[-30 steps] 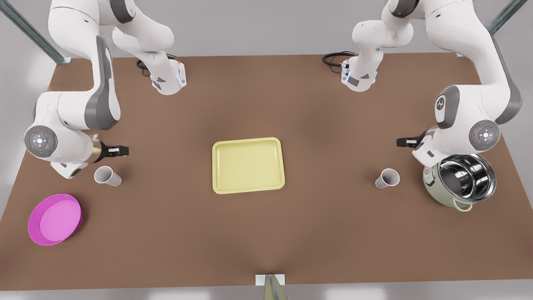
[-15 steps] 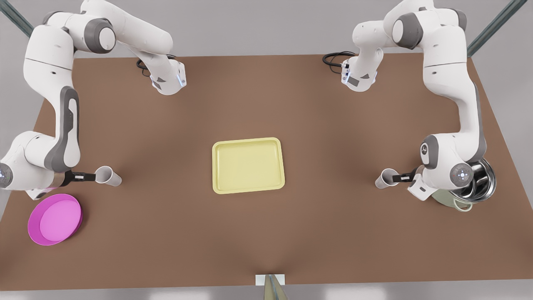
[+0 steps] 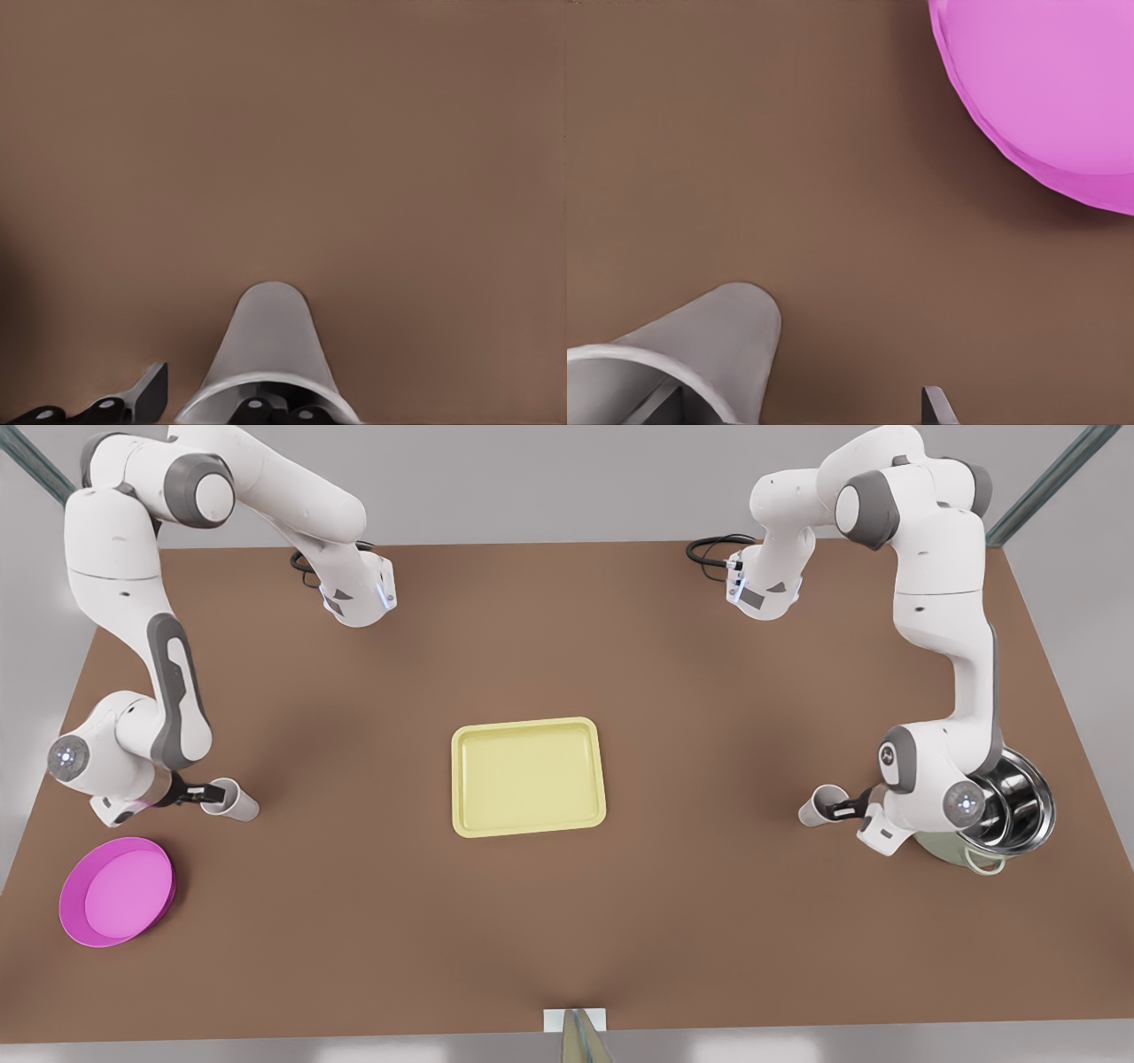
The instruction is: Use both arms to respectively pick up the white IKEA cups from the middle-left and middle-right positions, then place the white IKEA cups onto the middle-middle tray, ensuring that the cups remain upright and do not tip over
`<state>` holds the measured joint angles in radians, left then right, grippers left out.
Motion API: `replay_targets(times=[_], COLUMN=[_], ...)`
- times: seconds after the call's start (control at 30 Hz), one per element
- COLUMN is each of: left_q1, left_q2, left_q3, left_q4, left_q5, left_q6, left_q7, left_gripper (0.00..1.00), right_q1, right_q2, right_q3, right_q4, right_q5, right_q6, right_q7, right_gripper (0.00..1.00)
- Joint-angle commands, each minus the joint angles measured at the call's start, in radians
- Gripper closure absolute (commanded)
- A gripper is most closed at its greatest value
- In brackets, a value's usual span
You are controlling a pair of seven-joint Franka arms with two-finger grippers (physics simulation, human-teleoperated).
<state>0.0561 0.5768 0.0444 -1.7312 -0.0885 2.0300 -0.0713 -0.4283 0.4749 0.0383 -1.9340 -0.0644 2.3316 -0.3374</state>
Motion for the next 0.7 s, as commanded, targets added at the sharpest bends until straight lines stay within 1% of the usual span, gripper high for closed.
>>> replay_targets(times=[0.0, 0.03, 0.07, 0.1, 0.13, 0.17, 0.2, 0.23, 0.27, 0.3, 0.33, 0.4, 0.43, 0.47, 0.5, 0.53, 0.63, 0.67], left_q1=[0.001, 0.002, 0.002, -0.001, -0.004, -0.015, -0.039, -0.09, -0.131, -0.206, -0.281, -0.404, -0.427, -0.475, -0.524, -0.541, -0.599, -0.607], left_q2=[-0.002, -0.003, -0.003, -0.021, -0.038, -0.058, -0.084, -0.089, -0.078, -0.064, -0.063, -0.054, -0.051, -0.038, -0.029, -0.02, 0.02, 0.02], left_q3=[0.0, 0.0, 0.0, 0.0, 0.0, 0.0, 0.0, -0.001, -0.035, -0.055, -0.054, -0.055, -0.083, -0.097, -0.103, -0.106, -0.116, -0.119], left_q4=[0.001, 0.001, 0.001, 0.002, 0.002, 0.002, 0.002, 0.005, 0.035, 0.074, 0.101, 0.11, 0.11, 0.11, 0.101, 0.101, 0.104, 0.108], left_q5=[-0.06, -0.059, -0.059, -0.057, -0.056, -0.056, -0.054, -0.054, -0.051, -0.05, -0.048, -0.051, -0.051, -0.05, -0.05, -0.05, -0.048, -0.05], left_q6=[-0.011, -0.013, -0.013, -0.013, -0.013, -0.013, -0.013, -0.028, -0.027, -0.025, -0.027, -0.001, 0.028, 0.099, 0.19, 0.22, 0.341, 0.352], left_q7=[-0.041, -0.039, -0.039, -0.038, -0.036, -0.038, -0.038, -0.048, -0.168, -0.309, -0.404, -0.622, -0.681, -0.771, -0.84, -0.851, -0.965, -0.996], left_gripper=[0.68, 0.7, 0.78, 0.79, 0.79, 0.79, 0.79, 0.79, 0.79, 0.79, 0.79, 0.79, 0.79, 0.79, 0.79, 0.79, 0.79, 0.79], right_q1=[-0.001, -0.001, 0.0, 0.0, 0.0, 0.0, 0.0, 0.002, 0.003, 0.005, 0.006, 0.014, 0.014, 0.014, 0.014, 0.014, 0.019, 0.045], right_q2=[0.004, 0.004, 0.007, 0.014, 0.016, 0.018, 0.017, 0.016, 0.013, 0.013, 0.013, 0.014, 0.013, 0.011, 0.01, 0.013, 0.013, 0.014], right_q3=[0.0, 0.0, 0.0, 0.002, 0.003, 0.005, 0.006, 0.008, 0.009, 0.012, 0.014, 0.034, 0.054, 0.097, 0.135, 0.164, 0.339, 0.367], right_q4=[-0.005, -0.01, -0.016, -0.017, -0.019, -0.023, -0.023, -0.023, -0.023, -0.022, -0.02, -0.016, -0.016, -0.006, 0.018, 0.055, 0.112, 0.128], right_q5=[0.003, 0.003, 0.003, 0.003, 0.003, 0.003, 0.002, 0.002, 0.002, 0.0, 0.0, 0.0, 0.0, 0.0, -0.002, -0.003, -0.003, -0.005], right_q6=[0.081, 0.081, 0.081, 0.081, 0.08, 0.08, 0.078, 0.074, 0.071, 0.071, 0.071, 0.071, 0.071, 0.064, 0.058, 0.022, -0.003, -0.003], right_q7=[-0.094, -0.095, -0.094, -0.094, -0.094, -0.095, -0.095, -0.098, -0.098, -0.101, -0.112, -0.112, -0.111, -0.109, -0.112, -0.114, -0.118, -0.121], right_gripper=[0.0, 0.0, 0.01, 0.04, 0.11, 0.26, 0.34, 0.47, 0.55, 0.62, 0.67, 0.79, 0.79, 0.79, 0.79, 0.79, 0.79, 0.79])
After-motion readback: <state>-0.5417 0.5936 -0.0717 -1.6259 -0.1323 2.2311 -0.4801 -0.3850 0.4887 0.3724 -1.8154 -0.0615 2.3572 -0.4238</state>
